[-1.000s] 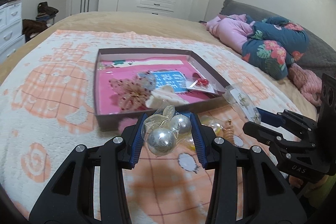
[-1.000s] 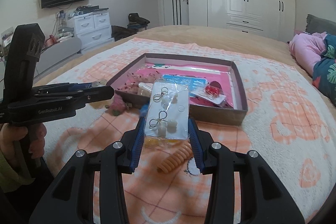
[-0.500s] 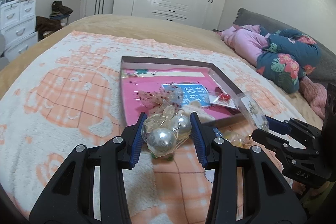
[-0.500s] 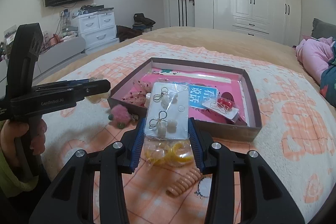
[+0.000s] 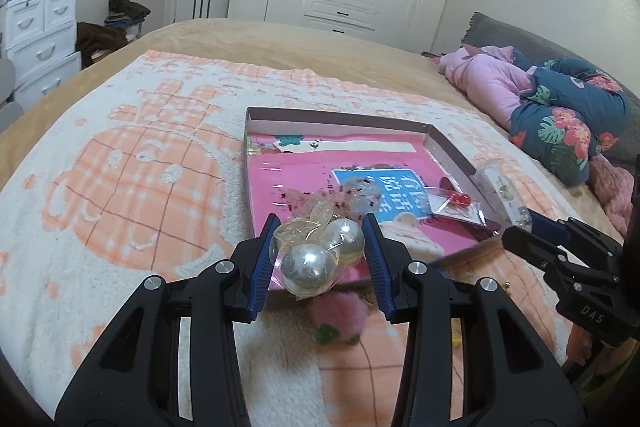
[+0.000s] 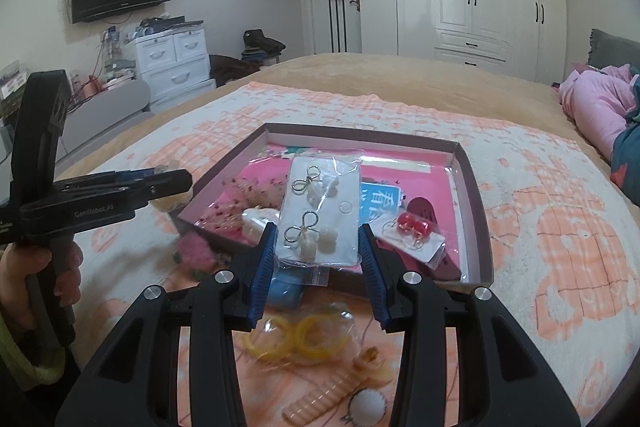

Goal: Organize jewelry
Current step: 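Carry the pearl earrings and earring card into the tray and open both tools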

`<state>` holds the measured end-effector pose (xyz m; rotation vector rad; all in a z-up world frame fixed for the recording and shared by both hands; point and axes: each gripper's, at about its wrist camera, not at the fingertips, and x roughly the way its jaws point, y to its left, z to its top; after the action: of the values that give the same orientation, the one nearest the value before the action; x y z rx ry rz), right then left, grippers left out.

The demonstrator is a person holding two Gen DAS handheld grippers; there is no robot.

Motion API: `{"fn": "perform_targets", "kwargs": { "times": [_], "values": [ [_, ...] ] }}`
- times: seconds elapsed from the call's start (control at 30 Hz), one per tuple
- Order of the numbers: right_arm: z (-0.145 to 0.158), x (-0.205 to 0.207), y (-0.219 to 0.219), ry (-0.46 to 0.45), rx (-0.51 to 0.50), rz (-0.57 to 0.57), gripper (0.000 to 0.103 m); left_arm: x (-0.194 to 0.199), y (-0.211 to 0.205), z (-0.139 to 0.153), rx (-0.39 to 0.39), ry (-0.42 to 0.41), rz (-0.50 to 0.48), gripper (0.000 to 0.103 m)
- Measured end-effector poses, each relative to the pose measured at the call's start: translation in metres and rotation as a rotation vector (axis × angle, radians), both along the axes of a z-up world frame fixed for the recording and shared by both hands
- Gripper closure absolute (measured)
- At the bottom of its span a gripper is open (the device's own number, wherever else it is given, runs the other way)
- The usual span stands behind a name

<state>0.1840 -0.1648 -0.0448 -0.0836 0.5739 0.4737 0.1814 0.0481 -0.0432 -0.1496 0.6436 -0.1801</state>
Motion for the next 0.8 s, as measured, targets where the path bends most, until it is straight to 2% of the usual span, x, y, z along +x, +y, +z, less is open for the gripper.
{"fn": "perform_targets", "kwargs": {
  "times": [0.5, 0.8],
  "values": [
    [-0.015, 0.052, -0.010, 0.049, -0.042, -0.044, 0.064, 0.047, -0.002, -0.008, -0.026, 0.045, -0.004, 0.070],
    [-0.029, 0.078, -0.013, 0.095, -0.076, -0.072, 0.064, 0.070, -0.011, -0.015, -0.001, 0.067, -0.019, 0.069]
  ]
}}
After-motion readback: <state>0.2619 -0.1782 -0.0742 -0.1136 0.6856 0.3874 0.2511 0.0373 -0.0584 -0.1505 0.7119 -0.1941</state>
